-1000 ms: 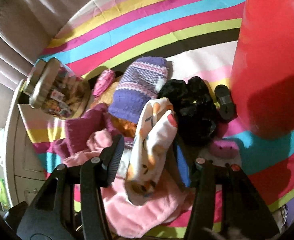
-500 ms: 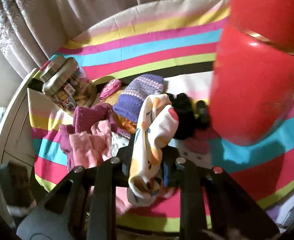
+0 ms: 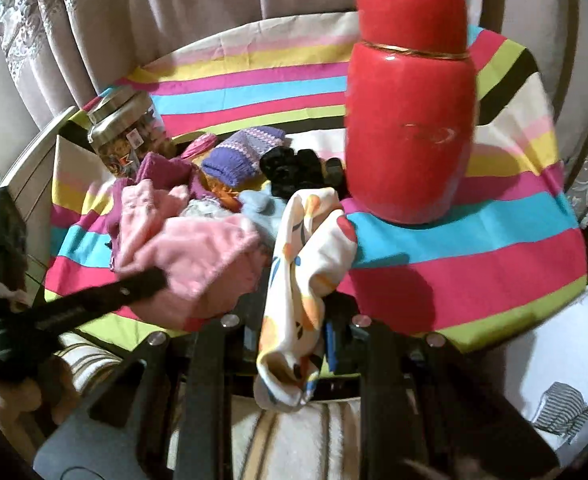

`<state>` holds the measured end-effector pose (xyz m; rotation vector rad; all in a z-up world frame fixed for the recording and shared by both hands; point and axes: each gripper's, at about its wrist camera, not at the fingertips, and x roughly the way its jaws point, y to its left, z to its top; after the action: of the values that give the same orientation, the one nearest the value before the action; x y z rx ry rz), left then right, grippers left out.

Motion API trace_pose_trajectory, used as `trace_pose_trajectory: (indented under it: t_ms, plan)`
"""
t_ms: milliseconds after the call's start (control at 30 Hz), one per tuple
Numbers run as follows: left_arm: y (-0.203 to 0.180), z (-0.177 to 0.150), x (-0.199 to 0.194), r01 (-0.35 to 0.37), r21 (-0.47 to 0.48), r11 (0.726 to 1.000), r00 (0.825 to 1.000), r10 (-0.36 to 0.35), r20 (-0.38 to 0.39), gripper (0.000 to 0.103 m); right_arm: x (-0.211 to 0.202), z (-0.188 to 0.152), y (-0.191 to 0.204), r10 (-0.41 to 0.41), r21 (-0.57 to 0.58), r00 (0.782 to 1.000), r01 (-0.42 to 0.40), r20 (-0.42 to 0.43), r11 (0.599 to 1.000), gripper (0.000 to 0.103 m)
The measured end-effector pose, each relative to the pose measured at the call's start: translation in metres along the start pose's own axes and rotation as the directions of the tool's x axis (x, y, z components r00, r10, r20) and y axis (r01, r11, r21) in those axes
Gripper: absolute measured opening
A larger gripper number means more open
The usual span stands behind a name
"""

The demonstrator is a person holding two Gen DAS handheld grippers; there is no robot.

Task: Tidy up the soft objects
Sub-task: 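Grasp the white patterned cloth with the right tool while the left tool grasps the pink fuzzy cloth, then carry both cloths to the white box and open both tools inside it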

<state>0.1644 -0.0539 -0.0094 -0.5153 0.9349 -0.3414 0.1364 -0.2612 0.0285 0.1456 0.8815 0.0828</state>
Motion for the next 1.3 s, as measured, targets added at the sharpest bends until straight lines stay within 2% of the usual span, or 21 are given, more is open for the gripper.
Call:
trace_pose_trajectory:
  t_ms: [267,367,600,933,1300]
  plan:
    - [-0.029,-0.006,-0.037,0.018,0.101,0.995,0.994,-0.029,0.104,0.008,-0.019,-0.010,-0.006,-0.012,0.000,1.000,0.012,0.017,1.000,0.025]
    - [-0.041,-0.010,-0.042,0.031,0.123,0.992,0.993,-0.045,0.110,0.008,-0.028,-0.016,-0.010,-0.017,0.002,1.000,0.017,0.024,1.000,0.025]
    - [-0.080,-0.027,-0.042,0.068,0.203,0.977,0.992,-0.088,0.090,0.008,-0.051,-0.028,-0.031,-0.034,0.032,0.999,0.033,0.034,0.999,0.025]
    - [-0.143,-0.060,-0.040,0.135,0.327,0.935,0.988,-0.152,0.028,0.008,-0.086,-0.050,-0.077,-0.093,0.093,0.995,0.089,0.041,0.992,0.025]
    - [-0.216,-0.106,-0.027,0.222,0.457,0.861,0.975,-0.209,-0.081,0.008,-0.126,-0.079,-0.150,-0.209,0.186,0.978,0.201,0.025,0.962,0.025]
